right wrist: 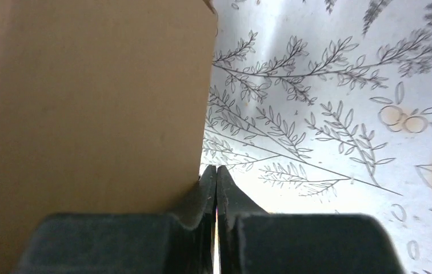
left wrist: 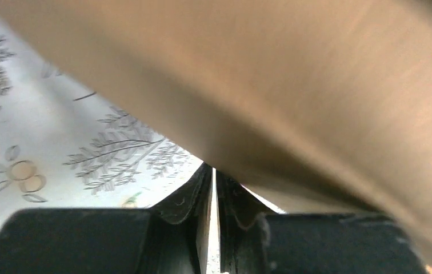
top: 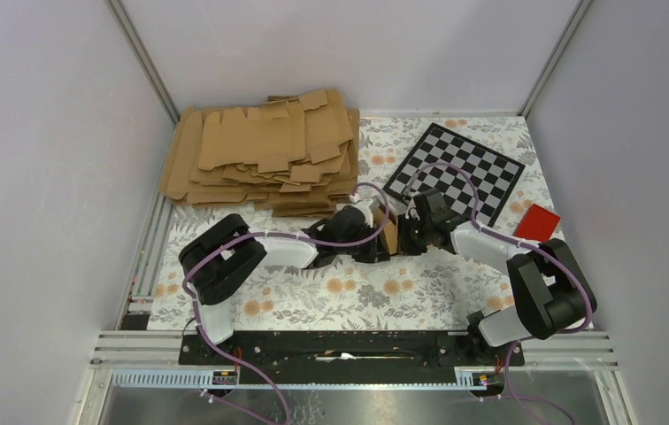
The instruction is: Fold the paper box
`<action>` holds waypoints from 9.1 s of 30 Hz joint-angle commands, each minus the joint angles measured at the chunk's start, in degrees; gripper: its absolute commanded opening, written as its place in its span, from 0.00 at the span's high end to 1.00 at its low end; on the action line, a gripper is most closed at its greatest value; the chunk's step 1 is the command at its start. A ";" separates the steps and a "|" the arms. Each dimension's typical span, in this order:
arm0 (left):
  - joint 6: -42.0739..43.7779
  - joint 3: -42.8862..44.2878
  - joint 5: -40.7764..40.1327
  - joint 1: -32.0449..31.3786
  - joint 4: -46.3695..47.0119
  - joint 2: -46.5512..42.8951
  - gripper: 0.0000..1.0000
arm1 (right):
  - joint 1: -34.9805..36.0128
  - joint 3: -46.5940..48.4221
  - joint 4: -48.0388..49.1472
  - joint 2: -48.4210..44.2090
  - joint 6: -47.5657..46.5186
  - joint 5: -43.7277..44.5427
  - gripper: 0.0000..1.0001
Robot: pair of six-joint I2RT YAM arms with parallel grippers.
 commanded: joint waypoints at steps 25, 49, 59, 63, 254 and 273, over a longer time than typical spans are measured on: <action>7.97 -3.55 -6.36 0.14 -9.80 -11.63 0.85 | 8.68 5.18 -13.63 -2.92 -5.77 19.99 1.00; 7.89 -8.18 1.64 4.90 5.18 -11.86 0.72 | 9.33 8.10 -9.43 -6.80 -2.35 19.15 0.80; 7.66 -4.14 9.11 4.73 5.04 -8.52 0.71 | 11.68 7.23 -5.83 -4.70 -1.06 11.31 0.72; 7.98 -2.88 10.63 4.56 2.11 -7.81 0.72 | 12.15 6.41 -5.92 -5.66 -1.20 10.59 0.69; -3.36 -36.18 8.97 19.33 6.39 -35.80 0.45 | 2.57 -13.38 7.37 -17.92 10.45 1.39 0.65; -2.95 -32.71 8.91 16.01 8.49 -29.05 0.47 | 2.57 -15.06 9.97 -11.62 9.21 0.92 0.79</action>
